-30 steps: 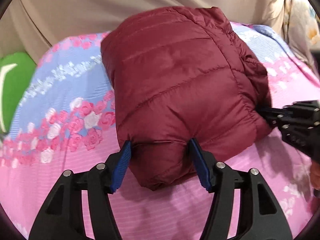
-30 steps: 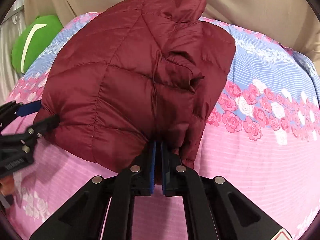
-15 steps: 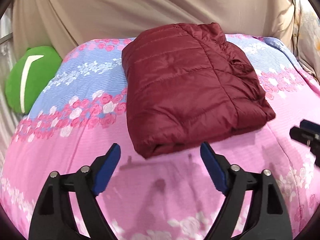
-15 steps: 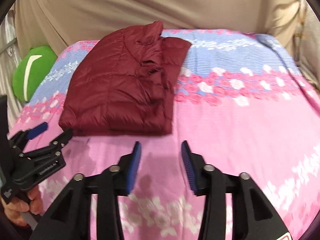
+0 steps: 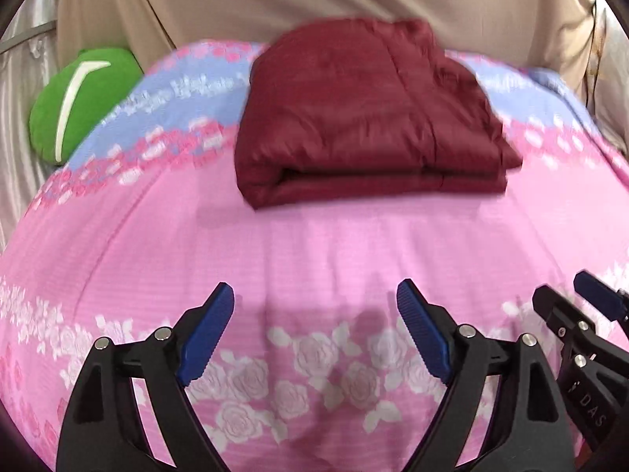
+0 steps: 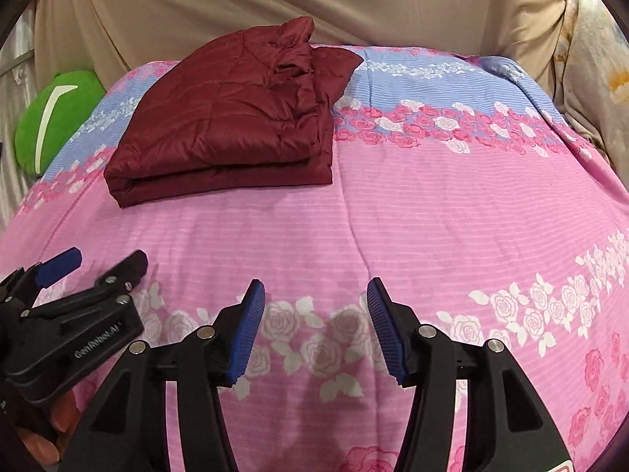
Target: Fold large clothes
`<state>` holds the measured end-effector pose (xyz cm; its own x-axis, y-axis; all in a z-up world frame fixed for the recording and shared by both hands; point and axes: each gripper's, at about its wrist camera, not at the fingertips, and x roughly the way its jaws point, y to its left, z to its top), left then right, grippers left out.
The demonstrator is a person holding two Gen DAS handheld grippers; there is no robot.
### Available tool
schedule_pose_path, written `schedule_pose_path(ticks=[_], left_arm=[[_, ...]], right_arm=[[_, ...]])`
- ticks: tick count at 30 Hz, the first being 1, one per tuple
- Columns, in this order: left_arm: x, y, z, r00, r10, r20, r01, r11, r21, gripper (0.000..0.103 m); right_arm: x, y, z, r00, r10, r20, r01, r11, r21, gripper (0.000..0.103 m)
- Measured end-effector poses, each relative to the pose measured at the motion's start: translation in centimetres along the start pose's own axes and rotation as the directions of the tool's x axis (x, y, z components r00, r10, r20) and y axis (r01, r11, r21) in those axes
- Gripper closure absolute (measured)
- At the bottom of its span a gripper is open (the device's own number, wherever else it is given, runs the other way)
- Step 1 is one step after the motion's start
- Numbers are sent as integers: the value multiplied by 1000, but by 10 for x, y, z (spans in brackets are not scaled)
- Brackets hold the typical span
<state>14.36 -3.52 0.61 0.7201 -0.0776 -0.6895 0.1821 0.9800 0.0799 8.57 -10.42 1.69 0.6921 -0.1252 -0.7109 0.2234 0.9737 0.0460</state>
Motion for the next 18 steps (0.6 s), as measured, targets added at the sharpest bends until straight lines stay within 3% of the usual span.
schedule_pose_path(ticks=[9,18], left_arm=[[0,0,-3,1000,22,3,-22,1000,-9,20],[-4,-10,-4,999,32,27,-33,999,39,20]], right_arm=[[4,8,-6,1000,-6,-7,6,1000,-29,44],[6,6,-8,1000,-3,-15,2,1000,-26,42]])
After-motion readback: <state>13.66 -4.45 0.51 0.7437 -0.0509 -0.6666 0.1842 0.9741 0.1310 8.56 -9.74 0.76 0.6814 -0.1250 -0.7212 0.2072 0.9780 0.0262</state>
